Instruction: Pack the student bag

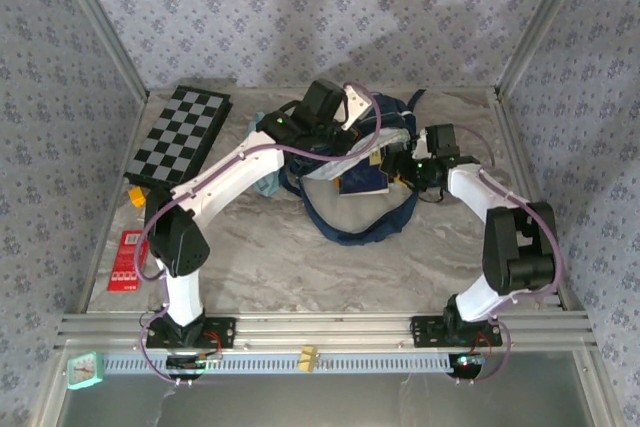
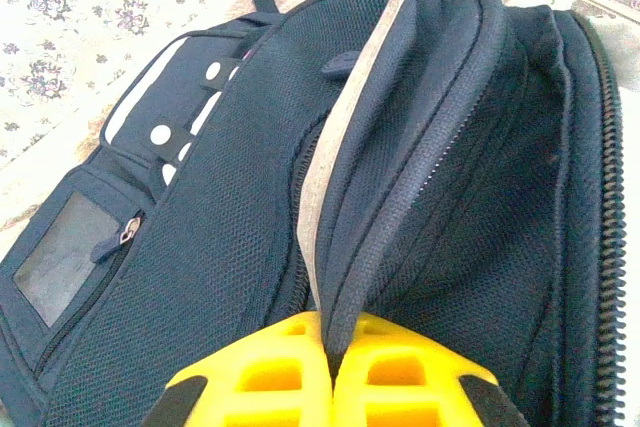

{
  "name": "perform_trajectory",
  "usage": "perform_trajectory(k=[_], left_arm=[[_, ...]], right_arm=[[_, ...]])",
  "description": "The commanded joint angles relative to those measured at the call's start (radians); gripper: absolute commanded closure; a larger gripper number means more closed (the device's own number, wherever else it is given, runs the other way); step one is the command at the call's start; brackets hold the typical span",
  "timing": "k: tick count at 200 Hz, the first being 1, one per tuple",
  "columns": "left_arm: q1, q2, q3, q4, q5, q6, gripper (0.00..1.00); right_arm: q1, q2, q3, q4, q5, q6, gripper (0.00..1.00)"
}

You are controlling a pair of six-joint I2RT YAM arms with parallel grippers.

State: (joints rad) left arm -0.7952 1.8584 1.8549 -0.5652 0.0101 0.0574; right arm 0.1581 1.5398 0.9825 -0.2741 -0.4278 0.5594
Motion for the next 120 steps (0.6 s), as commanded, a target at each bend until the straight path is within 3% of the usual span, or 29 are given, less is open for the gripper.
perform_trajectory(k=[1, 20, 64, 120], left_arm=[[-0.009, -0.083, 0.024, 0.116, -0.002, -0.033, 1.00], [-0.010, -0.082, 0.022, 0.116, 0.000, -0.041, 1.00], [-0.009, -0.077, 0.014, 0.124, 0.003, -0.056, 1.00], [-0.010, -0.062, 0.016, 0.106, -0.015, -0.087, 1.00]], right_arm=[[0.075, -0.126, 0.005, -0.154, 0.236, -0.074, 0.36], [0.128, -0.181, -0.020, -0.207, 0.319, -0.027, 0.44], [0.279, -0.148, -0.130, 0.048, 0.307, 0.101, 0.73], [0.278, -0.024, -0.149, 0.326, 0.385, 0.077, 0.87]])
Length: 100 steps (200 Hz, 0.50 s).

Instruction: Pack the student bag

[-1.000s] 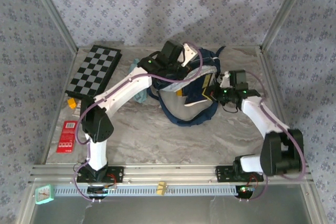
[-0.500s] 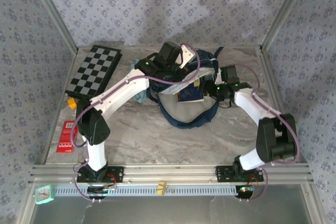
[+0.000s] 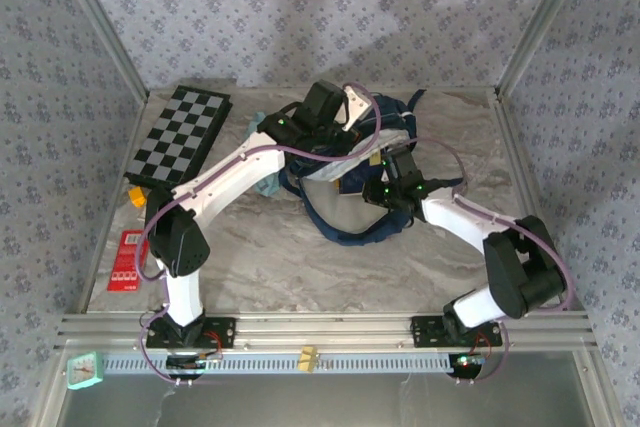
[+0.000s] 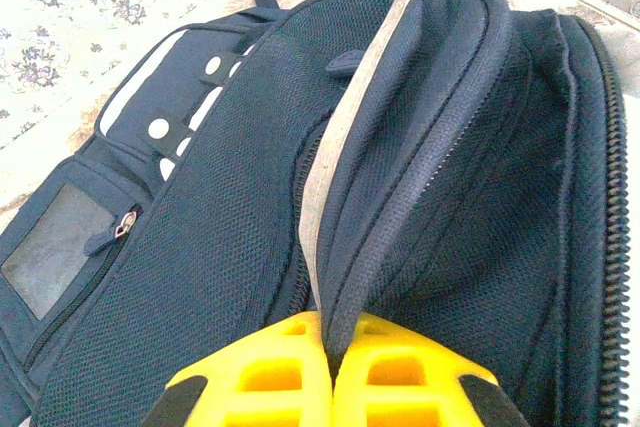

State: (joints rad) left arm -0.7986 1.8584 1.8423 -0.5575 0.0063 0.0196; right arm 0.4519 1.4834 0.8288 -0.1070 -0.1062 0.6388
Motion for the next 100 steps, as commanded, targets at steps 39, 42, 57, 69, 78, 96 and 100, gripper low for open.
perform_trajectory(k=[39, 42, 57, 69, 78, 96, 100], left_arm=[[-0.006, -0.048, 0.021, 0.104, -0.012, -0.069, 1.00], [-0.006, -0.047, 0.021, 0.104, -0.013, -0.071, 1.00], [-0.004, -0.043, 0.021, 0.102, -0.017, -0.078, 1.00], [-0.004, -0.038, 0.022, 0.098, -0.015, -0.080, 1.00], [-0.005, -0.036, 0.027, 0.090, -0.011, -0.084, 1.00], [-0.005, -0.031, 0.024, 0.072, 0.012, -0.096, 1.00], [-0.005, -0.031, 0.019, 0.068, 0.012, -0.106, 1.00]], right_arm=[[-0.022, 0.036, 0.036, 0.142, 0.042, -0.087, 0.87], [-0.021, 0.029, 0.032, 0.137, 0.039, -0.090, 0.87], [-0.019, -0.020, 0.003, 0.107, 0.023, -0.103, 0.83], [-0.018, -0.077, -0.029, 0.067, 0.023, -0.114, 0.82], [-0.018, -0.128, -0.048, 0.026, 0.036, -0.117, 0.80], [-0.016, -0.251, -0.073, -0.109, 0.083, -0.110, 0.78], [-0.017, -0.282, -0.076, -0.140, 0.092, -0.108, 0.78]])
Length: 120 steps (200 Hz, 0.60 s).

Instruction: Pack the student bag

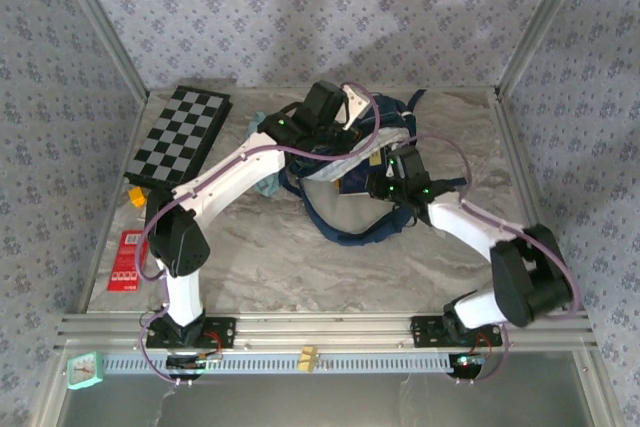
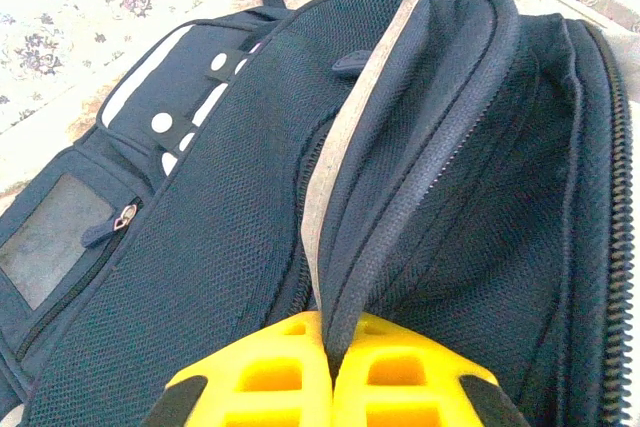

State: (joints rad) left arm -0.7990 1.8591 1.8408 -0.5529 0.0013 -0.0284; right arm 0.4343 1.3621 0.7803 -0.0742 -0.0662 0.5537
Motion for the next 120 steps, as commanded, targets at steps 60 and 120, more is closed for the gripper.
perform_trajectory(k=[60, 120], left_arm=[[-0.008, -0.107, -0.208, 0.128, 0.214, -0.332, 0.47], [0.169, -0.353, -0.589, 0.265, 0.197, -0.604, 0.21]], right_arm=[[-0.032, -0.490, 0.068, -0.661, 0.169, 0.061, 0.61], [0.010, -0.333, 0.085, -0.467, -0.127, 0.149, 0.53]])
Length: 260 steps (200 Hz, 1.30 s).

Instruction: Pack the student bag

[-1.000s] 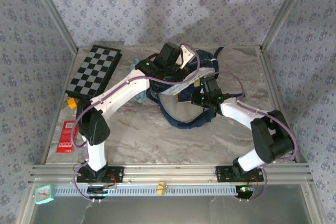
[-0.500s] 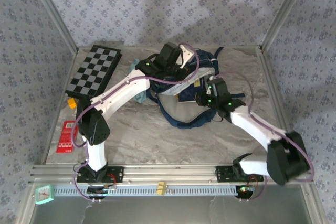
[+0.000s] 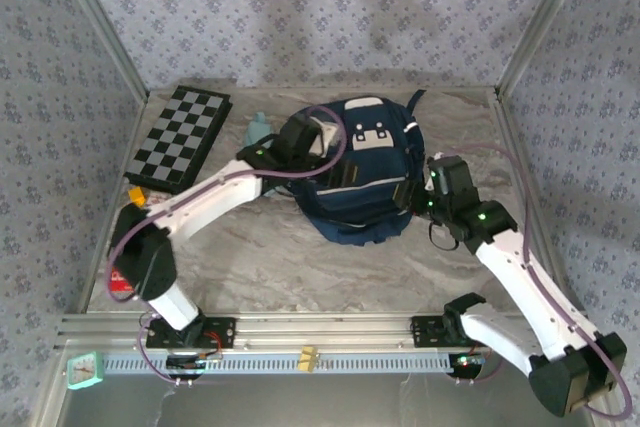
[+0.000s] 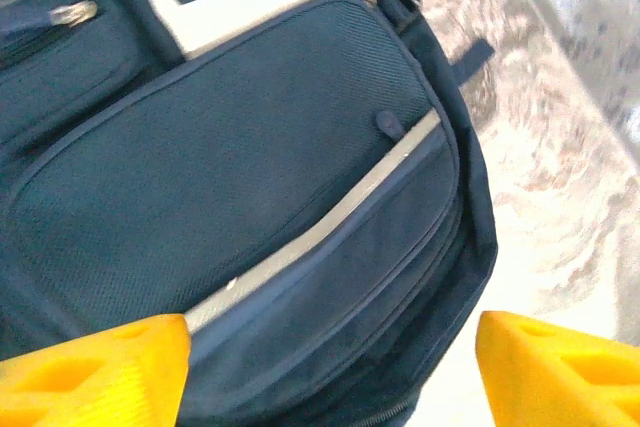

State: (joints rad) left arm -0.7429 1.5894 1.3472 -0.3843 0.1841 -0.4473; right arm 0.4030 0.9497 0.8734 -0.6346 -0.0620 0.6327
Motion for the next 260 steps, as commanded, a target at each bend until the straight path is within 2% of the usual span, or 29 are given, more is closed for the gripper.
perform_trajectory(k=[1, 23, 57, 93, 139, 180, 211, 260], left_arm=[[0.120, -0.085, -0.103, 0.099, 0.020, -0.193, 0.21], [0.247, -0.107, -0.238, 0.197, 0.111, -0.316, 0.19], [0.326, -0.077, -0.322, 0.292, 0.156, -0.398, 0.19], [0.330, 0.019, -0.285, 0.282, 0.154, -0.415, 0.21], [0.319, 0.118, -0.270, 0.314, 0.136, -0.510, 0.24], [0.297, 0.201, -0.208, 0.281, 0.067, -0.555, 0.27], [0.291, 0.261, -0.152, 0.262, 0.020, -0.604, 0.29], [0.259, 0.306, -0.146, 0.258, -0.035, -0.689, 0.32]], right_arm=[[0.043, 0.084, -0.011, 0.100, -0.135, 0.072, 0.53], [0.104, 0.177, -0.021, 0.188, -0.135, 0.080, 0.53], [0.109, 0.282, -0.057, 0.248, -0.105, 0.085, 0.53], [0.048, 0.338, -0.118, 0.283, -0.071, 0.036, 0.60], [-0.171, 0.463, -0.154, 0.362, -0.111, -0.066, 0.72], [-0.315, 0.557, -0.078, 0.387, -0.128, -0.122, 0.74], [-0.355, 0.608, -0.016, 0.371, -0.144, -0.137, 0.75], [-0.363, 0.611, -0.010, 0.366, -0.177, -0.130, 0.74]])
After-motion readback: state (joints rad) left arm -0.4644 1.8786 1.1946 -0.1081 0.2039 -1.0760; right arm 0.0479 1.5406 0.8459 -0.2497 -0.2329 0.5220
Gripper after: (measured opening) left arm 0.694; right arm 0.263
